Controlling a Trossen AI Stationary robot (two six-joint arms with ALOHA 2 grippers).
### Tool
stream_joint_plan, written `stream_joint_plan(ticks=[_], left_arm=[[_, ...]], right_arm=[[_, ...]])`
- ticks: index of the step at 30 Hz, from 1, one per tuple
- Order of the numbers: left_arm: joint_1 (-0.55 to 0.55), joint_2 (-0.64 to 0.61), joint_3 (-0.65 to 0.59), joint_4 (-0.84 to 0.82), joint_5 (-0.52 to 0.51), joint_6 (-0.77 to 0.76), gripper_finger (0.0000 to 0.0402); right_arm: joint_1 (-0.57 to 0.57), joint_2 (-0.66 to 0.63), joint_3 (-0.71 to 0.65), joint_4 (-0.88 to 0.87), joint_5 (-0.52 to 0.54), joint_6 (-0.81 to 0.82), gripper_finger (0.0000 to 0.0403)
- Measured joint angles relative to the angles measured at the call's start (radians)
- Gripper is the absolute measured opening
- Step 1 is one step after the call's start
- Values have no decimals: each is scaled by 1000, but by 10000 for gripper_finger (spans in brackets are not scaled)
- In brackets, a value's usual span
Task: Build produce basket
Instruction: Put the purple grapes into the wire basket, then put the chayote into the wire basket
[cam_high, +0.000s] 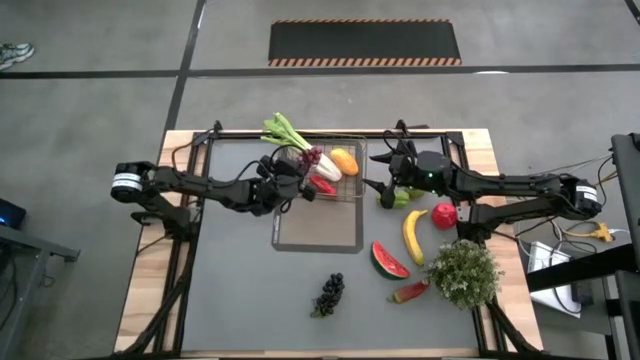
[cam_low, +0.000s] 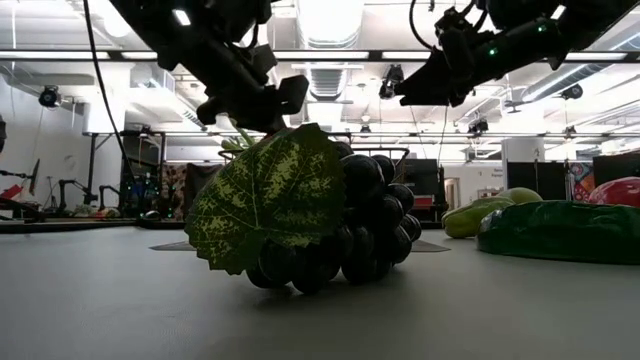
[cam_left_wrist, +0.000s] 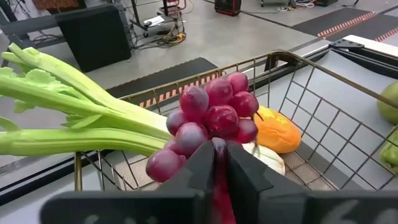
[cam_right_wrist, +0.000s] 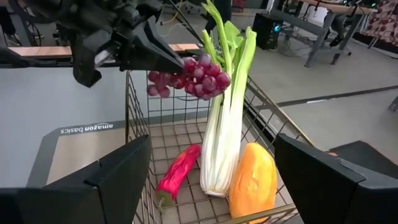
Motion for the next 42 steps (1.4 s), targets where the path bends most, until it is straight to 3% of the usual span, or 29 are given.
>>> stream_joint_plan(ticks=[9, 13, 22, 30, 42], left_arm=[[1, 0, 0, -1, 0, 1, 121], [1, -3, 1, -1, 0, 1, 145], [-28, -26, 1, -2, 5, 70, 149], [-131, -194, 7, 1, 8, 328, 149], [-234, -301, -78, 3, 8, 420, 149]], right_arm=[[0, 1, 0, 18, 2, 27, 325], [0, -2, 0, 15, 1, 52, 325], [0, -2, 0, 15, 2, 75, 325], [0, -44, 61, -90, 1, 140, 325], [0, -46, 115, -195, -7, 178, 325]])
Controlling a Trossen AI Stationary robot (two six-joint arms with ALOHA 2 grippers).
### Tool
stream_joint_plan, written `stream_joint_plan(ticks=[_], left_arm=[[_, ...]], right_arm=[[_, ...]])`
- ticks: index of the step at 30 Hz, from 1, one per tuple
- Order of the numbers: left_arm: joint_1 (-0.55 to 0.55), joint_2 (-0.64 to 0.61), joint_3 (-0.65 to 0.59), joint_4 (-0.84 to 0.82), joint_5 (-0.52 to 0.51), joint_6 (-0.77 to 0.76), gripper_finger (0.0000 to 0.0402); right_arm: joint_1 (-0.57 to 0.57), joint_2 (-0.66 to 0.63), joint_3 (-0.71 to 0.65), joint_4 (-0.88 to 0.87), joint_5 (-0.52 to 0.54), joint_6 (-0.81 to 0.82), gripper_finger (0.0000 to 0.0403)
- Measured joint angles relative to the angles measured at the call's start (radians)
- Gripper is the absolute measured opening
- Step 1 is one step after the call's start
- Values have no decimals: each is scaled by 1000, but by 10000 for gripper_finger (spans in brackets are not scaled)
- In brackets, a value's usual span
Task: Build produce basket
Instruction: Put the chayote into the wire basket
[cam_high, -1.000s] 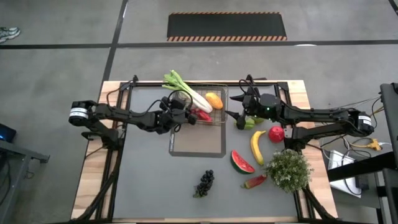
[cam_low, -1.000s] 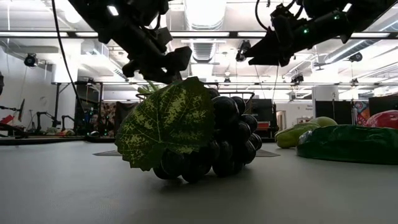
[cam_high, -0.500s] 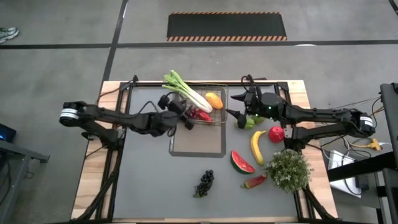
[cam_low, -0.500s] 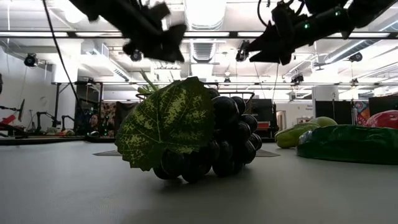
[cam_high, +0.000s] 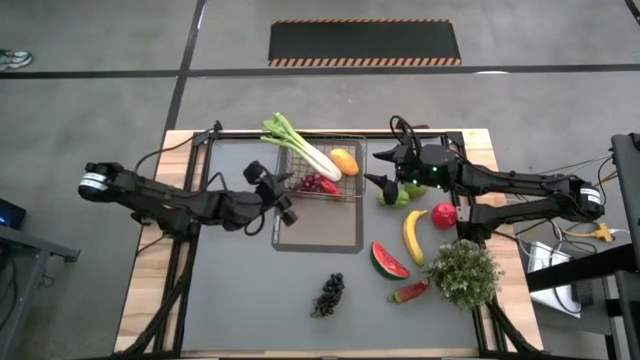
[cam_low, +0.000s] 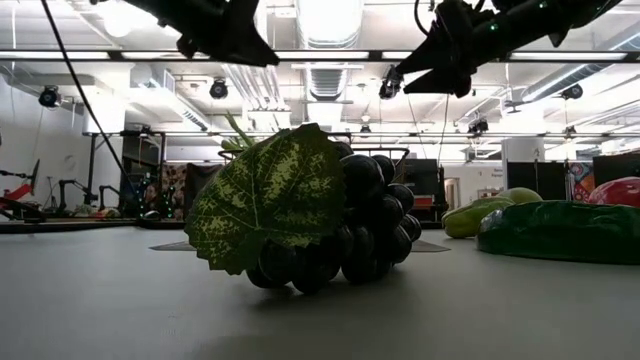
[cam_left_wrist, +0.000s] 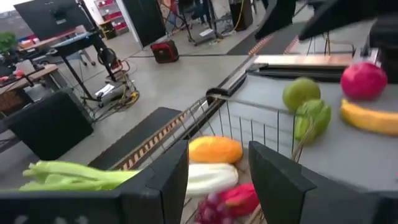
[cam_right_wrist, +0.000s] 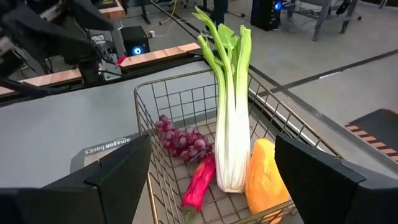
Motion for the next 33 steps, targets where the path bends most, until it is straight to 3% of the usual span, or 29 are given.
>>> stream_joint_plan(ticks=[9, 14, 18, 22, 27, 33], left_arm=[[-6, -3, -49, 32, 2, 48, 149], [-14, -18, -67, 51, 158, 146, 149], [-14, -12, -80, 59, 276, 182, 148], [-14, -11, -85, 59, 283, 185, 148], [-14, -11, -89, 59, 283, 184, 148], [-14, -11, -93, 93, 283, 184, 148]], right_arm=[[0, 0, 0, 11, -2, 66, 325], [0, 0, 10, 14, -70, 136, 325], [0, 1, 86, -102, -79, 204, 325], [-2, 1, 168, -294, -69, 249, 325], [-3, 1, 238, -491, 31, 336, 325], [-2, 1, 249, -587, 63, 416, 325]])
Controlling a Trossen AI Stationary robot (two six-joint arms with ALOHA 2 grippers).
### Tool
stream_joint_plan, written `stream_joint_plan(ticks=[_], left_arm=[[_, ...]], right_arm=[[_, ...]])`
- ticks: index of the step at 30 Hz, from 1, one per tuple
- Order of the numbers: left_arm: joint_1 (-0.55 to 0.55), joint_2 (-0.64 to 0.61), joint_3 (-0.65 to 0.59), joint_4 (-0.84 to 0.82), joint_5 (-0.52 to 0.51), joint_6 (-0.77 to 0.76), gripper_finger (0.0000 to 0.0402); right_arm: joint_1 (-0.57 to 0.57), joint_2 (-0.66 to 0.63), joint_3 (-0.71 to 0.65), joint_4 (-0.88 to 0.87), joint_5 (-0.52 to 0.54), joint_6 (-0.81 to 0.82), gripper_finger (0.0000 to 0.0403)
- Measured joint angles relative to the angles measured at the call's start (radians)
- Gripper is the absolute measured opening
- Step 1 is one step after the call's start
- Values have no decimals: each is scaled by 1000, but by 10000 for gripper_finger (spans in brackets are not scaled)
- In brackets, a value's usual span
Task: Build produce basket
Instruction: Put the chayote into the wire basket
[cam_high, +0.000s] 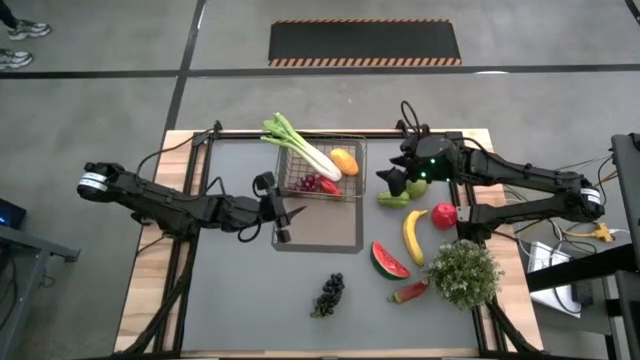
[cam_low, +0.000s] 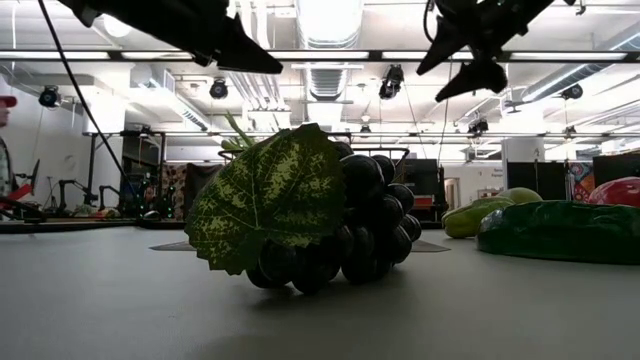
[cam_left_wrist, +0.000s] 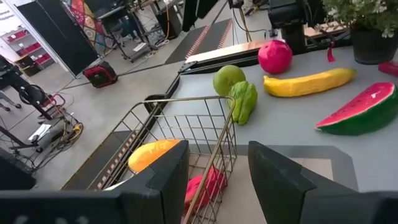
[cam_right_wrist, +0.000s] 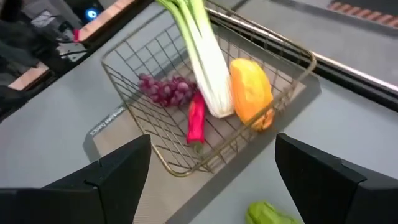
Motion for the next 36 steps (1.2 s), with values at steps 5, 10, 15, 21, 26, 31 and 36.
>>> stream_joint_plan(ticks=[5, 10, 15, 21, 26, 31, 36], left_arm=[[0, 0, 0, 9, 0, 0, 148], [0, 0, -2, 9, 0, 0, 148], [0, 0, -4, 9, 0, 1, 148], [0, 0, -4, 9, 0, 1, 148], [0, 0, -4, 9, 0, 1, 148], [0, 0, -5, 8, 0, 1, 148], [0, 0, -5, 8, 0, 1, 148]], right_arm=[[-26, 36, 0, -40, 8, 52, 325], [-74, 116, 1, -114, -1, 60, 325], [-149, 200, 1, -181, 0, 25, 325], [-205, 282, 1, -206, -18, -103, 325], [-174, 315, 1, -306, -124, -448, 325], [-120, 344, -2, -358, -131, -513, 325], [-83, 374, -6, -353, -48, -535, 325]])
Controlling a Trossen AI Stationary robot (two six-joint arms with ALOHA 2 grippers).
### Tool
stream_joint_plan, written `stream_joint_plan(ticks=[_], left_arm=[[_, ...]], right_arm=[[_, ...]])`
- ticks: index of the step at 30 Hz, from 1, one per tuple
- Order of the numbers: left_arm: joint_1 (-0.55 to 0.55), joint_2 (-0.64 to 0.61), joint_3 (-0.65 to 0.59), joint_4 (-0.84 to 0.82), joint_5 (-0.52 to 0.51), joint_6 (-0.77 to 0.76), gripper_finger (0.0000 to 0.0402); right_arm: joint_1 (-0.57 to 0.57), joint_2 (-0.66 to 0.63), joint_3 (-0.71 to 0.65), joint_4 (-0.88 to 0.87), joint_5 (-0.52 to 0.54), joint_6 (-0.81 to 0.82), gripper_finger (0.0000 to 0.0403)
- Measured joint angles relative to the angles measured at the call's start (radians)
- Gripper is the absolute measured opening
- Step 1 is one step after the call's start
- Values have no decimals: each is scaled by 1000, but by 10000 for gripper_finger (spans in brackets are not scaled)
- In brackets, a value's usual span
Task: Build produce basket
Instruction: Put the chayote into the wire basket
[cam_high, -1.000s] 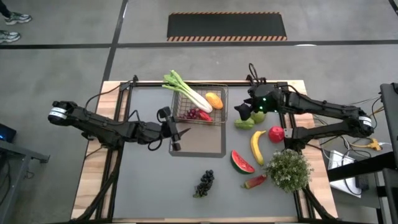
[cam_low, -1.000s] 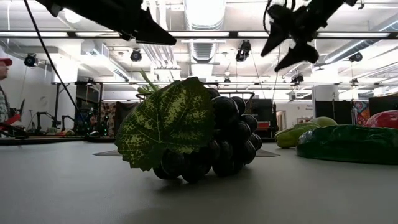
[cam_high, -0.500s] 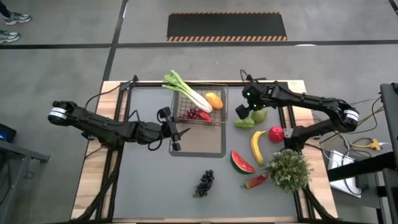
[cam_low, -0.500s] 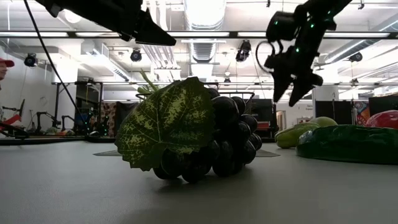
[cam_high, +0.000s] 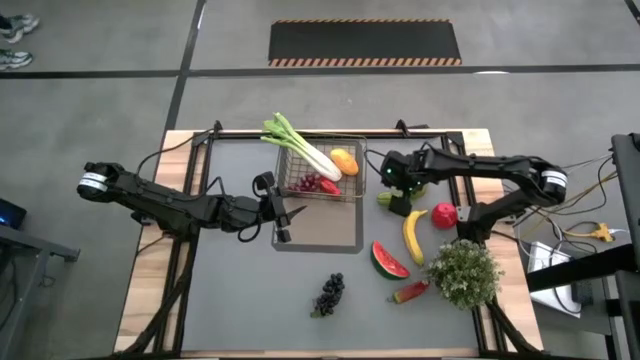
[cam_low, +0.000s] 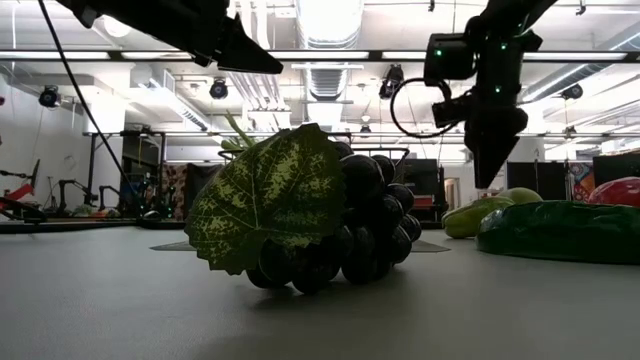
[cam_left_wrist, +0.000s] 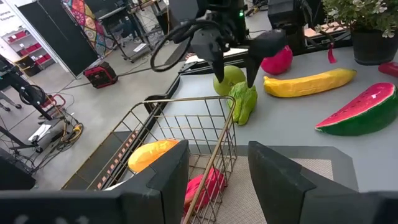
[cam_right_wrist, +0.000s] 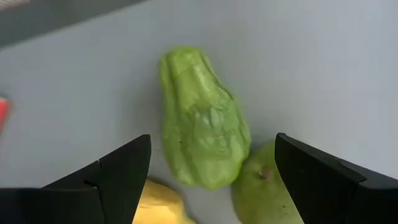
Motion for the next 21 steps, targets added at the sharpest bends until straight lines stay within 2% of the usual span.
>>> stream_joint_plan(ticks=[14, 17, 21], left_arm=[[0, 0, -1, 0, 0, 0, 148], [0, 0, -2, -1, 0, 0, 148], [0, 0, -9, 0, 0, 0, 148]], right_arm=[[12, 98, -41, 70, 20, -45, 323], [14, 113, -46, 81, 19, -47, 299], [16, 120, -46, 82, 18, -43, 240]])
